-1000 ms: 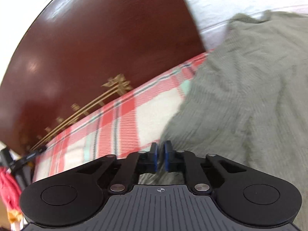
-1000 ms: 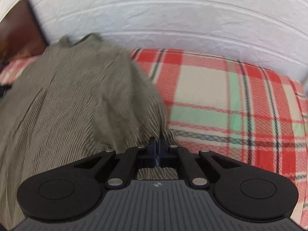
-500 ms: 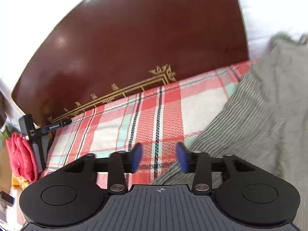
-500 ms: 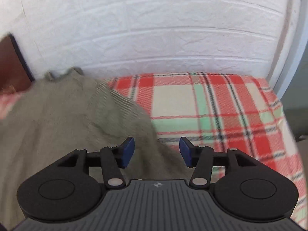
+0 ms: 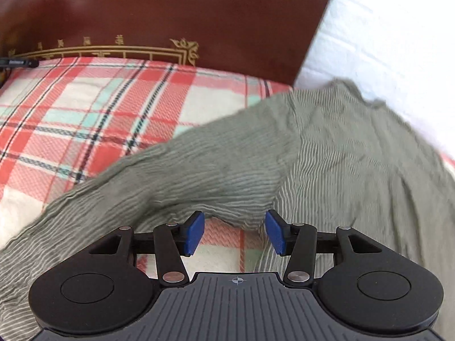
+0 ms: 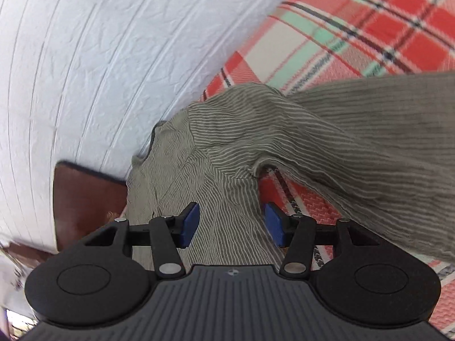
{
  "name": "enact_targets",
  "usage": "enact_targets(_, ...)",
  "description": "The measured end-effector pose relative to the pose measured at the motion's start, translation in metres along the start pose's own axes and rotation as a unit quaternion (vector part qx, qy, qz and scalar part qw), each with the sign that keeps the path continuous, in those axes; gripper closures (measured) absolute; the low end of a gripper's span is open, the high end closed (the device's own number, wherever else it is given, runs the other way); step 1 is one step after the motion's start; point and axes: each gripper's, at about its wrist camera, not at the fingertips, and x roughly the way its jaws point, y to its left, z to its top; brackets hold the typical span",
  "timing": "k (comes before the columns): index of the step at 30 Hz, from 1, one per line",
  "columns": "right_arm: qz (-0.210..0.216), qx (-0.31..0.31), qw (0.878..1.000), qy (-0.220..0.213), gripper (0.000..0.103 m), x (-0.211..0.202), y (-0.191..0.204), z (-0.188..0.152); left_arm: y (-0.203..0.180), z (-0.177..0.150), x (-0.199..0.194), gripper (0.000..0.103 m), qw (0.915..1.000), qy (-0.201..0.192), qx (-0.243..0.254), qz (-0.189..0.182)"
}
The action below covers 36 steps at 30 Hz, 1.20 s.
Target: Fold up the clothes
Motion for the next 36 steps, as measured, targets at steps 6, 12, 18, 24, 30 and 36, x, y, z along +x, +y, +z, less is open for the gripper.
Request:
enact_targets(6, -0.014, 0.029, 0.999, -0.017, 0.046, 0.028, -0.005, 0.003, -0.002, 0.002, 0.016, 0.032, 0.998, -0.035, -0.051, 0.016)
enact_targets(12, -0.018, 0.036, 0.998, -0.043, 0.063, 0.04, 0.0, 0.011, -0.002, 0.006, 0.023, 0.086, 0.9946, -0.063, -0.051, 0.065)
enact_targets(18, -0.055, 0.032, 0.996, -0.064, 0.095, 0.034, -0.012, 0.018, 0.014, 0.007, 0.03, 0.103, 0.986, -0.067, -0.052, 0.143)
enact_targets(24, -0.05, 0.034, 0.996, -0.064, 0.095, 0.036, -0.017, 0.021, 0.028, 0.015, 0.031, 0.1, 0.9854, -0.062, -0.056, 0.148)
enact_targets(30, -0.041, 0.0, 0.997, -0.068, 0.053, 0.004, -0.009, 0.011, 0.036, 0.006, 0.001, 0.049, 0.9896, -0.064, -0.071, 0.107)
enact_targets(36, 0.001, -0.059, 0.997, -0.05, 0.045, -0.045, 0.027, -0.018, 0.049, -0.015, -0.049, 0.035, 0.9853, -0.107, -0.042, 0.127)
